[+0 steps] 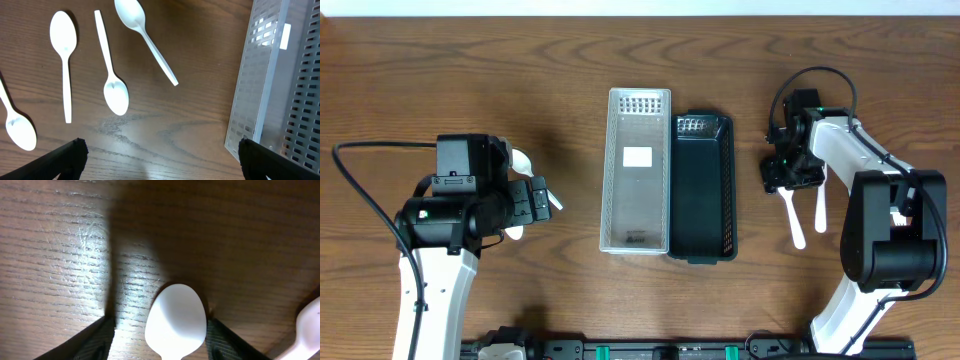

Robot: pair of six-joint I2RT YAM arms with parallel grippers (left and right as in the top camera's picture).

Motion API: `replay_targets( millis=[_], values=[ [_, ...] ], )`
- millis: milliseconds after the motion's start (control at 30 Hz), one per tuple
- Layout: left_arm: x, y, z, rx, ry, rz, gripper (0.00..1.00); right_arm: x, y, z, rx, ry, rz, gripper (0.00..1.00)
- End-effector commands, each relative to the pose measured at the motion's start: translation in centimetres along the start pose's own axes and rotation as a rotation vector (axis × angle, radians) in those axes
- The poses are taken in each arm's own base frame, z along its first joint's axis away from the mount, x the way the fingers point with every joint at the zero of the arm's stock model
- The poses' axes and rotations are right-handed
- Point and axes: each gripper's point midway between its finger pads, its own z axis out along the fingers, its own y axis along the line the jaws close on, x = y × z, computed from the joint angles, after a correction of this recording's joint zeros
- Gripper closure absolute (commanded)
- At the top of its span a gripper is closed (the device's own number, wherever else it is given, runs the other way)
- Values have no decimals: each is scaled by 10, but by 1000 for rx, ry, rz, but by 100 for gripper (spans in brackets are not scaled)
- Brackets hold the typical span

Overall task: Pack container
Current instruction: 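Reach the right gripper to the white spoon and grasp it, then carry the spoon into the dark green basket and release it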

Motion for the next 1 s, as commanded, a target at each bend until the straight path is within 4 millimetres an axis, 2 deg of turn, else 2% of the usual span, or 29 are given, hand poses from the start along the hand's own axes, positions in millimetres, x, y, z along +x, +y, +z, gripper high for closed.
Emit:
replay_targets(
  millis=[0,233,633,767,933,967],
  values=[
    [-7,1,-5,-7,-21,5,2,7,4,16,-8,49,-12,41],
    [-7,1,-5,-7,-21,6,2,7,4,16,-8,49,-12,55],
    [-7,1,-5,-7,-21,6,2,7,4,16,-8,48,-12,66],
    [-7,1,-5,-7,-21,6,2,6,4,16,-8,44,-12,77],
    [-7,1,-5,-7,-21,6,2,-3,2,12,5,15,15,99],
    [-7,1,-5,-7,-21,6,2,-5,2,9,7,7,28,99]
  ],
)
